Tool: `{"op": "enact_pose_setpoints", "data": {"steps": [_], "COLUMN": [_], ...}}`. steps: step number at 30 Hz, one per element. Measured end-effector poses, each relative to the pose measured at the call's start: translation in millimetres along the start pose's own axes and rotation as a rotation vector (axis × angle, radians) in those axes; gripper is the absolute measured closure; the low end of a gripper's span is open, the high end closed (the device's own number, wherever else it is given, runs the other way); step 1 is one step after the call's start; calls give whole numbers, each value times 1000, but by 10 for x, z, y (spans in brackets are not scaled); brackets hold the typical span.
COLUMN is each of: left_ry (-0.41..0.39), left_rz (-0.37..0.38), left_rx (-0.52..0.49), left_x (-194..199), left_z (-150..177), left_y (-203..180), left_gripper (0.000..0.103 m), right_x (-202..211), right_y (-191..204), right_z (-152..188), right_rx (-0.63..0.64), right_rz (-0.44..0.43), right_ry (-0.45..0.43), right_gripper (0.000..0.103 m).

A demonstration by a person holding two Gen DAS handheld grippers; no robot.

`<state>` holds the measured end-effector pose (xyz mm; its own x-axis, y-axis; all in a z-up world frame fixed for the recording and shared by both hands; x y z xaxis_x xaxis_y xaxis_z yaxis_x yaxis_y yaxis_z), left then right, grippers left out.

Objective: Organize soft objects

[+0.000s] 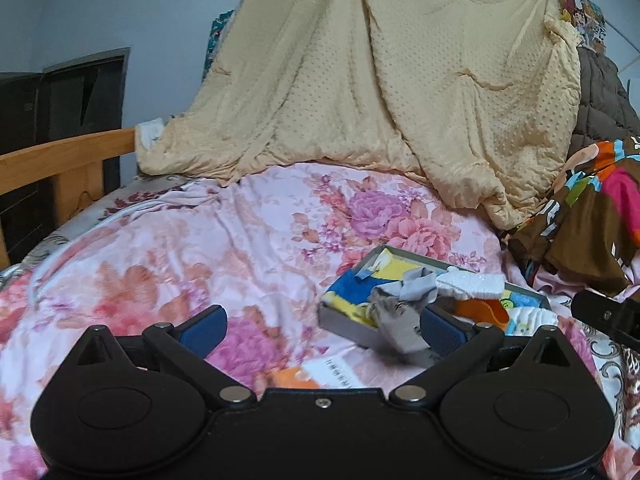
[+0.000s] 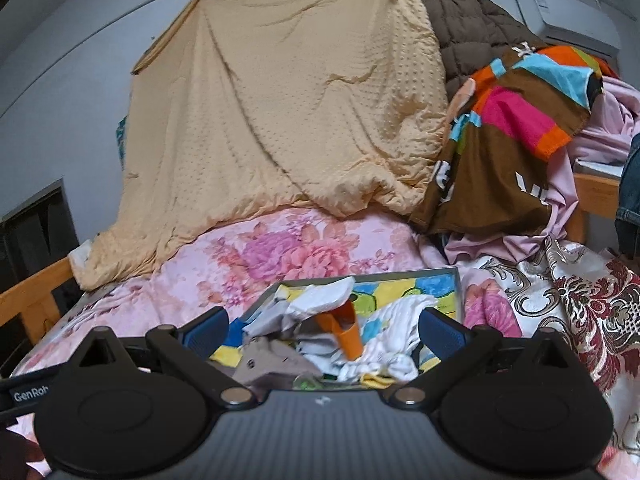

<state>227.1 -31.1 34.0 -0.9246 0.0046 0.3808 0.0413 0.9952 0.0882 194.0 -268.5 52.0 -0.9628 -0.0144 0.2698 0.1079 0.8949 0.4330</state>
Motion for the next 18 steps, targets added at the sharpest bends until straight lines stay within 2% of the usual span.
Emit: {"op": "enact_pose_setpoints", "data": {"steps": [4,9,13,18], "left_ry": [-12,-33,11,46], "left_rz": [-24,-60,-70,-42], "left_rx": [4,-6,-45,-13], "left_x": [167,347,378,376], "left_z": [34,124,181,249], "left_y": [121,194,165,229], "left_gripper": [1,1,1,1], "right_x": [152,233,291,390], "right_y": [82,91,103,85], "right_z": [97,189,276,352], "right_rx": [30,50,73,80], "right_rz": [-5,28,48,66], "right_ry": [-2,10,19,22], "right_gripper": [0,0,0,0]}}
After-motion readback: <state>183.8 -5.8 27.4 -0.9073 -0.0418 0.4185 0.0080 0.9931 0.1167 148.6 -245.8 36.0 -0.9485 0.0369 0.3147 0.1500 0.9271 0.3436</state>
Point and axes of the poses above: each gripper's, at about its wrist camera, not at the fingertips, and x roughly against the way its jaws point, y to its left, z to its underside, the point moved 2 cm from there along -x, roughly the way its jaws point, and after that the axes turned 15 degrees about -x, right-handed, at the moved point
